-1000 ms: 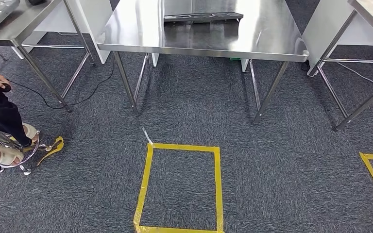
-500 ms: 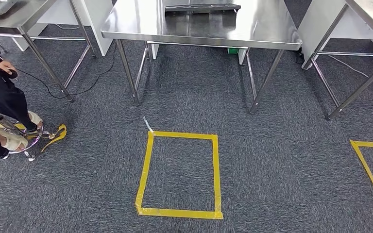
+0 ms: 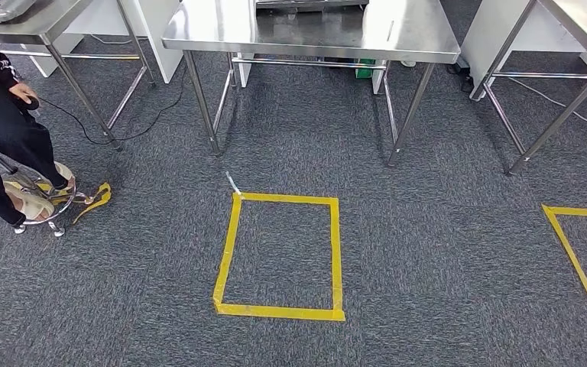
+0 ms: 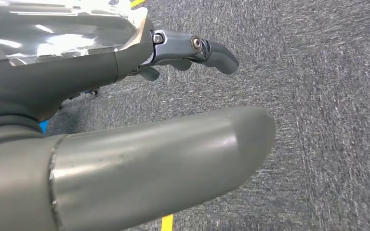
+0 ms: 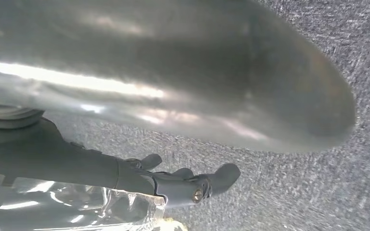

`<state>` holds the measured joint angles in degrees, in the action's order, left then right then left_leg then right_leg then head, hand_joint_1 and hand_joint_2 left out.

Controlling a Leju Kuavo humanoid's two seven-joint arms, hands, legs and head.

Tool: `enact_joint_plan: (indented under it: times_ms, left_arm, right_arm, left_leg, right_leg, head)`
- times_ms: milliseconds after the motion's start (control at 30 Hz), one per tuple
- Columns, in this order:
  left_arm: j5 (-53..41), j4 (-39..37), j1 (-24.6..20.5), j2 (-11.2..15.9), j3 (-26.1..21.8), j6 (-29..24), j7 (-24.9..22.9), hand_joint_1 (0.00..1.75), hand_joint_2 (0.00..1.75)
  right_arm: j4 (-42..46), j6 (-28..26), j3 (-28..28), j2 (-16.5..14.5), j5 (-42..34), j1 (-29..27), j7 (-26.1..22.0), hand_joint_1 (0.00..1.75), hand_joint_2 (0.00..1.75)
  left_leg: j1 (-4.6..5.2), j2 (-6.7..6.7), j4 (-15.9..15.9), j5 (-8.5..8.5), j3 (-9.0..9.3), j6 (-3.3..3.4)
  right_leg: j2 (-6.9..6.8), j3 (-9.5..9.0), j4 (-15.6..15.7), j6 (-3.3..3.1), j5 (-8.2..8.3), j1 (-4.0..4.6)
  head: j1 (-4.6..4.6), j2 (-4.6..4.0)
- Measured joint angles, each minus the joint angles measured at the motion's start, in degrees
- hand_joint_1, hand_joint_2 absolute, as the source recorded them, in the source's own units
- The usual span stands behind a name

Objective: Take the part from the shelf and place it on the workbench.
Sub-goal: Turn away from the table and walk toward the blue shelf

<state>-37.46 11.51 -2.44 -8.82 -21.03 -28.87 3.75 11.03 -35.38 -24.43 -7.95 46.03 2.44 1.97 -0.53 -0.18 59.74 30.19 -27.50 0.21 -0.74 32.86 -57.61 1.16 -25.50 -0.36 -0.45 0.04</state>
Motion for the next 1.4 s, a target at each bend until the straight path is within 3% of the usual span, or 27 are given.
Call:
enact_joint_plan:
  times_ms: [67, 133, 200, 267, 300, 333, 367, 433, 500, 533, 633, 667, 733, 800, 833, 867, 900, 967, 1033, 1167, 1400]
  left_arm:
    - [0.09, 0.01, -0.10, 0.12, 0.00, 0.05, 0.41, 0.00, 0.00]
    - [0.41, 0.00, -0.03, 0.19, -0.02, 0.15, 1.40, 0.00, 0.00]
    - [0.93, -0.01, 0.05, 0.26, -0.04, 0.41, 2.22, 0.00, 0.00]
    - [1.53, -0.02, 0.16, 0.32, -0.13, 0.70, 2.69, 0.00, 0.00]
    - [1.84, -0.03, 0.24, 0.34, -0.27, 0.80, 2.92, 0.00, 0.00]
    - [2.18, -0.04, 0.31, 0.39, -0.45, 0.90, 3.13, 0.00, 0.00]
    - [2.53, -0.07, 0.38, 0.43, -0.65, 1.01, 3.34, 0.00, 0.00]
    - [3.20, -0.14, 0.46, 0.46, -1.05, 1.15, 3.77, 0.00, 0.00]
    - [3.69, -0.18, 0.47, 0.49, -1.46, 1.25, 4.19, 0.00, 0.00]
    - [3.88, -0.19, 0.47, 0.53, -1.67, 1.28, 4.40, 0.00, 0.00]
    - [4.36, -0.20, 0.52, 0.65, -2.24, 1.32, 5.01, 0.00, 0.00]
    - [4.42, -0.21, 0.55, 0.68, -2.36, 1.32, 5.13, 0.00, 0.00]
    - [4.46, -0.26, 0.58, 0.73, -2.50, 1.31, 5.30, 0.00, 0.00]
    - [4.50, -0.34, 0.63, 0.74, -2.55, 1.31, 5.43, 0.00, 0.00]
    - [4.53, -0.40, 0.66, 0.75, -2.55, 1.31, 5.48, 0.00, 0.00]
    - [4.57, -0.46, 0.69, 0.78, -2.56, 1.31, 5.53, 0.00, 0.00]
    - [4.60, -0.51, 0.70, 0.84, -2.58, 1.31, 5.61, 0.00, 0.00]
    - [4.66, -0.58, 0.65, 0.97, -2.62, 1.32, 5.76, 0.00, 0.00]
    - [4.73, -0.64, 0.60, 1.06, -2.71, 1.35, 5.91, 0.00, 0.00]
    - [5.16, -0.73, 0.66, 1.12, -3.12, 1.43, 6.06, 0.00, 0.00]
    - [5.31, -0.74, 0.66, 1.23, -3.46, 1.31, 6.29, 0.00, 0.00]
  right_arm:
    - [0.01, 0.04, -0.04, -0.01, -0.14, 0.06, -0.37, 0.00, 0.00]
    - [0.00, 0.08, -0.16, -0.01, -0.28, -0.01, -0.76, 0.00, 0.00]
    - [-0.01, 0.23, -0.30, -0.03, -0.25, -0.24, -1.23, 0.00, 0.00]
    - [-0.02, 0.44, -0.34, -0.01, 0.02, -0.37, -1.69, 0.00, 0.00]
    - [-0.02, 0.52, -0.35, 0.04, 0.18, -0.40, -1.91, 0.00, 0.00]
    - [-0.02, 0.58, -0.35, 0.11, 0.36, -0.42, -2.12, 0.00, 0.00]
    - [-0.02, 0.72, -0.35, 0.18, 0.52, -0.46, -2.33, 0.00, 0.00]
    - [-0.02, 1.11, -0.34, 0.34, 0.90, -0.42, -2.70, 0.00, 0.00]
    - [-0.02, 1.57, -0.33, 0.44, 1.17, -0.22, -2.86, 0.00, 0.00]
    - [-0.02, 1.76, -0.33, 0.46, 1.24, -0.14, -2.86, 0.00, 0.00]
    - [-0.02, 2.31, -0.34, 0.55, 1.27, -0.06, -2.83, 0.00, 0.00]
    - [-0.02, 2.43, -0.35, 0.60, 1.27, -0.02, -2.81, 0.00, 0.00]
    - [-0.02, 2.54, -0.36, 0.67, 1.26, 0.09, -2.76, 0.00, 0.00]
    - [-0.02, 2.57, -0.36, 0.68, 1.20, 0.06, -2.67, 0.00, 0.00]
    - [-0.02, 2.59, -0.36, 0.69, 1.16, 0.04, -2.63, 0.00, 0.00]
    - [-0.02, 2.61, -0.36, 0.71, 1.14, 0.03, -2.63, 0.00, 0.00]
    - [-0.02, 2.63, -0.36, 0.73, 1.13, 0.05, -2.63, 0.00, 0.00]
    - [-0.02, 2.71, -0.36, 0.74, 1.13, 0.16, -2.66, 0.00, 0.00]
    - [-0.02, 2.78, -0.35, 0.76, 1.20, 0.32, -2.67, 0.00, 0.00]
    - [-0.02, 2.79, -0.33, 0.89, 1.39, 0.51, -2.67, 0.00, 0.00]
    - [-0.02, 2.79, -0.32, 0.84, 1.54, 0.69, -2.36, 0.00, 0.00]
  left_leg:
    - [0.34, -0.10, -2.55, 1.00, 0.61, 0.83]
    - [0.31, 0.07, -2.92, 0.12, -0.56, 2.08]
    - [0.11, 0.27, -3.18, -1.29, -1.90, 2.98]
    - [0.14, 0.48, -3.14, -2.61, -3.52, 3.18]
    - [0.15, 0.60, -3.10, -3.24, -4.34, 3.13]
    - [0.15, 0.71, -3.05, -3.83, -5.09, 3.03]
    - [0.14, 0.79, -3.01, -4.35, -5.65, 2.89]
    - [0.14, 0.83, -2.93, -5.24, -6.38, 2.47]
    - [0.35, 0.85, -2.75, -6.06, -6.87, 1.84]
    - [0.44, 0.88, -2.69, -6.42, -7.03, 1.48]
    - [0.23, 0.83, -2.24, -6.58, -7.45, 0.46]
    - [0.09, 0.73, -0.96, -5.35, -7.99, 0.18]
    - [-0.08, 0.45, 4.89, -0.78, -10.21, -0.32]
    - [-0.14, 0.30, 11.89, 2.93, -12.43, -0.73]
    - [-0.19, 0.27, 13.46, 3.27, -12.53, -0.85]
    - [-0.26, 0.28, 12.72, 2.46, -11.45, -0.89]
    - [-0.37, 0.29, 9.90, 0.91, -9.33, -0.88]
    - [-0.49, 0.26, 2.17, -1.58, -4.34, -0.70]
    - [-0.37, 0.15, -1.82, -2.01, -2.18, -0.26]
    - [0.16, 0.07, -2.37, -2.10, -2.69, 0.47]
    - [1.16, 0.08, -2.02, -2.37, -3.39, 1.70]
  right_leg:
    - [-0.11, 0.78, -0.17, 0.77, 0.78, 0.07]
    - [-0.09, 1.79, -0.75, 1.24, 0.50, 0.03]
    - [0.12, 3.43, -4.24, 0.94, -3.17, -0.03]
    - [0.34, 5.38, -11.20, 0.79, -7.96, -0.14]
    - [0.38, 5.87, -14.38, 1.15, -8.99, -0.22]
    - [0.40, 5.61, -16.16, 1.73, -8.87, -0.30]
    - [0.40, 4.31, -15.74, 2.37, -7.82, -0.41]
    - [0.40, -1.41, -8.61, 3.10, -5.53, -0.61]
    - [0.50, -7.02, -0.08, 2.69, -5.27, -0.43]
    - [0.57, -8.26, 2.15, 2.32, -5.58, -0.27]
    - [0.59, -7.90, 2.97, 0.68, -5.36, -0.41]
    - [0.51, -7.66, 3.04, -0.08, -5.01, -0.59]
    - [0.30, -6.97, 3.08, -1.20, -4.33, -0.67]
    - [0.15, -6.25, 2.98, -1.52, -3.83, -0.53]
    - [0.11, -5.96, 2.88, -1.47, -3.66, -0.49]
    - [0.10, -5.75, 2.74, -1.39, -3.56, -0.49]
    - [0.11, -5.61, 2.54, -1.30, -3.52, -0.50]
    - [0.14, -5.36, 1.95, -1.05, -3.60, -0.37]
    - [0.17, -4.95, 1.36, -0.60, -3.65, -0.04]
    - [0.20, -4.28, 1.03, -0.38, -3.44, 0.32]
    - [0.21, -3.47, 1.34, 1.01, -2.64, -0.48]
  head:
    - [0.05, 0.00]
    - [0.05, 0.00]
    - [0.12, 0.00]
    - [0.16, 0.00]
    - [0.16, 0.00]
    - [0.15, 0.00]
    - [0.16, 0.00]
    - [0.15, 0.00]
    - [0.11, 0.00]
    - [0.09, 0.00]
    - [0.06, 0.00]
    - [0.05, 0.00]
    - [0.02, 0.00]
    - [0.02, 0.00]
    - [0.02, 0.00]
    - [0.01, 0.00]
    - [0.02, 0.00]
    - [0.01, 0.00]
    - [0.06, 0.00]
    - [0.16, 0.00]
    - [0.14, 0.00]
